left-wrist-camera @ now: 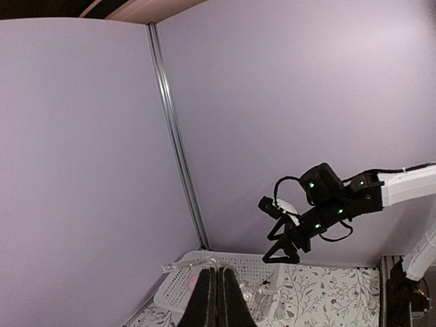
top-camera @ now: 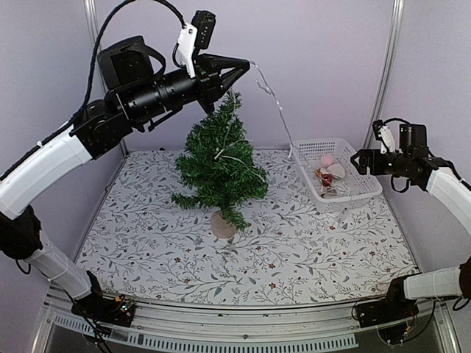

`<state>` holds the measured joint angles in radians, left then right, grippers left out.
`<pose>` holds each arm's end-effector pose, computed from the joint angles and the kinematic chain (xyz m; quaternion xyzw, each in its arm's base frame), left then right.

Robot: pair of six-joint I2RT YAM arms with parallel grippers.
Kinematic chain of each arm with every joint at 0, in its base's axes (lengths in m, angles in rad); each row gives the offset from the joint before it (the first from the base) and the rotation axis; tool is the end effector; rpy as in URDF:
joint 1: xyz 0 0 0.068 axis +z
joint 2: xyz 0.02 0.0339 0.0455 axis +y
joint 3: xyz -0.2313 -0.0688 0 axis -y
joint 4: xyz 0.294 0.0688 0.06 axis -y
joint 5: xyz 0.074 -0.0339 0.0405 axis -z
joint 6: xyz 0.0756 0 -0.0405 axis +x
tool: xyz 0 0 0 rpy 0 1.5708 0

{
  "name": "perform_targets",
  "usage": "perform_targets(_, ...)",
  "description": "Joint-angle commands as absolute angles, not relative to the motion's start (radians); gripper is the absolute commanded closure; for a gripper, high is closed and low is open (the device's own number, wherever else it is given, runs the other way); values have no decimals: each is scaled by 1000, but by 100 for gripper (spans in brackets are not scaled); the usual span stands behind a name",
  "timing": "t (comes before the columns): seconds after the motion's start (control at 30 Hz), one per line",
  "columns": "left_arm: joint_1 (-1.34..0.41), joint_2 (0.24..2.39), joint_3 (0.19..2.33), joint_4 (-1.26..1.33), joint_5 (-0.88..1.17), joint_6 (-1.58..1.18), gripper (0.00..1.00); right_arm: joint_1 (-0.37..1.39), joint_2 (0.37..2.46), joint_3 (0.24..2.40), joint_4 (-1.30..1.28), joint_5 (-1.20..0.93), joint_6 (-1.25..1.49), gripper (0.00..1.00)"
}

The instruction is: Decorate the small christmas tree

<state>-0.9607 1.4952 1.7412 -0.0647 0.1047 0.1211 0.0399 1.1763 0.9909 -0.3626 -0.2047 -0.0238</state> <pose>0.2341 -0.3486 0.5008 0.3636 0.5274 -0.3433 0.6869 0.3566 0.0296 0.2547 -0.0776 0.8655 0.0930 0.4861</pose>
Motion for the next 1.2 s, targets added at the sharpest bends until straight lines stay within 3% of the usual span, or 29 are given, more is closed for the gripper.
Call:
perform_targets(0.0, -939, 1525, 1754, -41, 112, 110, 100, 52, 1109, 985, -416, -161, -49, 1)
perform_targets(0.13, -935, 1537, 1765, -47, 108, 107, 100, 69, 1087, 975, -428, -274, -101, 16)
perform_targets(0.23, -933, 1539, 1770, -46, 103, 107, 100, 107, 1024, 921, -379, -421, -138, 21)
perform_targets(0.47, -928, 1543, 1781, -54, 107, 104, 100, 174, 982, 837, -295, -618, -229, 20)
perform_targets(0.67, -927, 1543, 1787, -51, 107, 106, 100, 229, 1053, 825, -234, -597, -271, 16)
perform_targets(0.8, -925, 1543, 1789, -51, 109, 107, 100, 249, 1128, 833, -173, -580, -275, 19)
perform_targets(0.9, -925, 1542, 1789, -53, 108, 109, 100, 269, 1179, 833, -142, -542, -288, 25)
perform_targets(1.17, -920, 1520, 1756, -52, 104, 101, 100, 291, 1264, 880, -103, -449, -304, 56)
